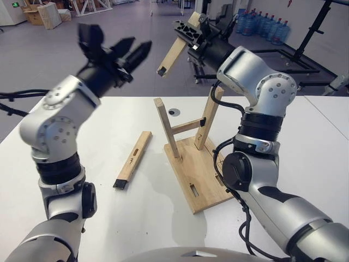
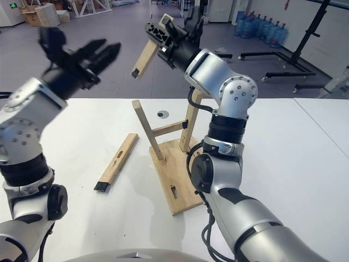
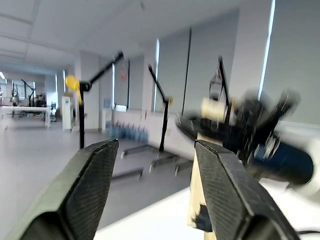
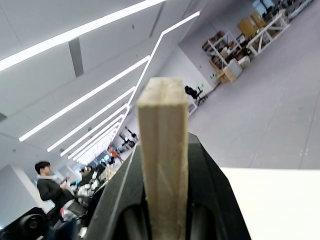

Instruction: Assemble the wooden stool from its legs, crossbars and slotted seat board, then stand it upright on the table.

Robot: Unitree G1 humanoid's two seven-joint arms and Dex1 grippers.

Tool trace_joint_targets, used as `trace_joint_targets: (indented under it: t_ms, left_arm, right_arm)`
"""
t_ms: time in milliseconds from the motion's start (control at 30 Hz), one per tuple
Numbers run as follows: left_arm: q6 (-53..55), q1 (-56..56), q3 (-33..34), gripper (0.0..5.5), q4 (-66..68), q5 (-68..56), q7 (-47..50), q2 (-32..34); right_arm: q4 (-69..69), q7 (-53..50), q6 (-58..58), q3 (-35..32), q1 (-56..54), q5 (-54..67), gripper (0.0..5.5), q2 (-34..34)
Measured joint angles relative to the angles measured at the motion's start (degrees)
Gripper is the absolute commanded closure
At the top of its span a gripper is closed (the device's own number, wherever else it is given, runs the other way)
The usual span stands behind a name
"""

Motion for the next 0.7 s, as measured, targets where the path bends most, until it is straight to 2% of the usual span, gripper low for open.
trace_joint_targets:
  t_ms: [33,100,200,267,333,400,433,500,533,567,600,700]
  left_arm:
    - [0.1,-1.4,3.4,2.72,0.7,-4.0,1.9,-0.1]
    - [-0.9,-5.6,11.3,2.72,4.9,-11.7,9.0,-0.6]
    - [-2.2,-2.7,16.6,2.72,9.2,-13.3,16.8,-1.1]
    - [-2.4,4.4,18.0,2.72,9.1,-12.3,18.5,-0.9]
    - [-2.4,12.0,20.1,2.72,8.5,-11.1,19.2,-0.5]
    - [-2.7,15.2,20.5,2.72,8.3,-11.0,19.1,-0.4]
    - [-3.6,16.7,20.5,2.72,8.5,-10.6,18.3,-0.4]
    - [-6.2,18.9,19.2,2.72,10.3,-8.3,15.5,-0.4]
    - [-8.0,20.5,17.6,2.72,12.6,-6.3,13.6,-0.5]
    - [-8.6,21.5,16.3,2.72,14.2,-5.3,12.5,-1.0]
    - [-9.2,22.2,15.3,2.72,15.1,-4.6,11.7,-1.5]
    - [-11.2,23.8,13.3,2.72,16.2,-3.5,9.6,-2.0]
  right_arm:
    - [1.1,1.1,-0.9,-0.9,-0.7,0.1,5.11,-1.9]
    - [1.8,4.5,-3.3,-2.6,-3.7,-0.7,5.11,-10.1]
    - [1.5,8.0,-2.9,-5.7,-5.3,-2.0,5.11,-25.6]
    - [-1.9,10.4,1.2,-7.6,0.5,-2.8,5.11,-35.5]
    - [-7.0,12.0,4.7,-10.7,12.3,-2.9,5.11,-40.8]
    - [-12.0,14.3,5.6,-11.6,23.3,-3.0,5.11,-40.1]
    - [-15.3,16.4,4.4,-10.9,30.8,-3.4,5.11,-37.5]
    - [-19.3,19.0,-0.5,-7.5,41.0,-5.5,5.11,-30.1]
    - [-20.5,20.4,-4.2,-3.7,47.0,-7.4,5.11,-23.2]
    - [-20.5,21.7,-6.1,-0.3,50.3,-8.6,5.11,-18.4]
    - [-20.2,23.4,-8.6,1.9,51.0,-9.7,5.11,-16.6]
    - [-16.2,28.2,-16.5,4.6,51.1,-14.3,5.11,-15.3]
